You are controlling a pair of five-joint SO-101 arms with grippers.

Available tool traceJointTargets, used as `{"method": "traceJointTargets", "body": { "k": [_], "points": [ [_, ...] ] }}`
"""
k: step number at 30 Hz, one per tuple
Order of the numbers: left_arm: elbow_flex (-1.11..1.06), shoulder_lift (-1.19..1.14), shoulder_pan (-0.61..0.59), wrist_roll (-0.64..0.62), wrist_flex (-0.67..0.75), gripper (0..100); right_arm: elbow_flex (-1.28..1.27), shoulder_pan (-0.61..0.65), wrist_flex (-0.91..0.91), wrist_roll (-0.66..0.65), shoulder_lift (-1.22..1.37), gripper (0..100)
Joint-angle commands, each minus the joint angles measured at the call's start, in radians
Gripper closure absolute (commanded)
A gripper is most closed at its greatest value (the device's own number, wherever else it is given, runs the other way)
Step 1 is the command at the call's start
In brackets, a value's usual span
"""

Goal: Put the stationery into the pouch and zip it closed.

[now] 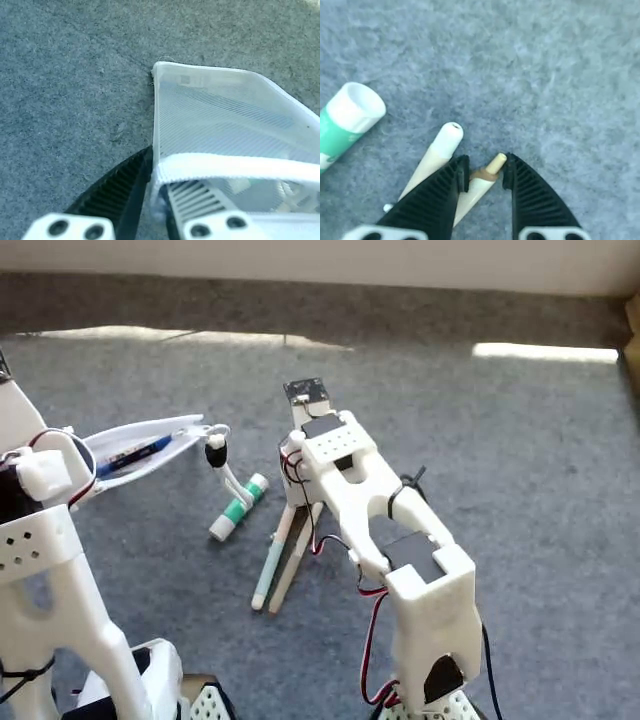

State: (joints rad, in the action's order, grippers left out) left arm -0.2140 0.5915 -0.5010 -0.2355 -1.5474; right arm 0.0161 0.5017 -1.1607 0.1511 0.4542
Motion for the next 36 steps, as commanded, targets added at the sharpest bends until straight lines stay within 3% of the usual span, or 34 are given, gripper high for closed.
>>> {"method": "traceJointTargets", "body": {
  "k": [1,4,8,16,22,36],
  "points": [
    [0.008,0.031,-0.012,-0.008,0.021,99,0.028,0.008,-0.025,0.011,-0.007,88.2],
    [0.008,0.031,-0.012,-0.008,0.021,99,0.024,0.035,-0.025,0.011,-0.004,89.1],
    [0.008,0.031,-0.012,-0.008,0.021,99,0.027,0.048,-0.027,0.005,-0.007,99.8],
    [0.008,0.031,-0.012,-0.008,0.02,99,0.054,0.024,-0.048,-0.002,-0.044,99.5],
    [0.008,0.031,-0.012,-0.008,0.021,99,0.054,0.025,-0.065,-0.187,-0.14,99.5],
    [0.008,0.031,-0.012,-0.008,0.02,99,0.058,0.027,-0.163,-0.201,-0.252,99.5]
  ]
}}
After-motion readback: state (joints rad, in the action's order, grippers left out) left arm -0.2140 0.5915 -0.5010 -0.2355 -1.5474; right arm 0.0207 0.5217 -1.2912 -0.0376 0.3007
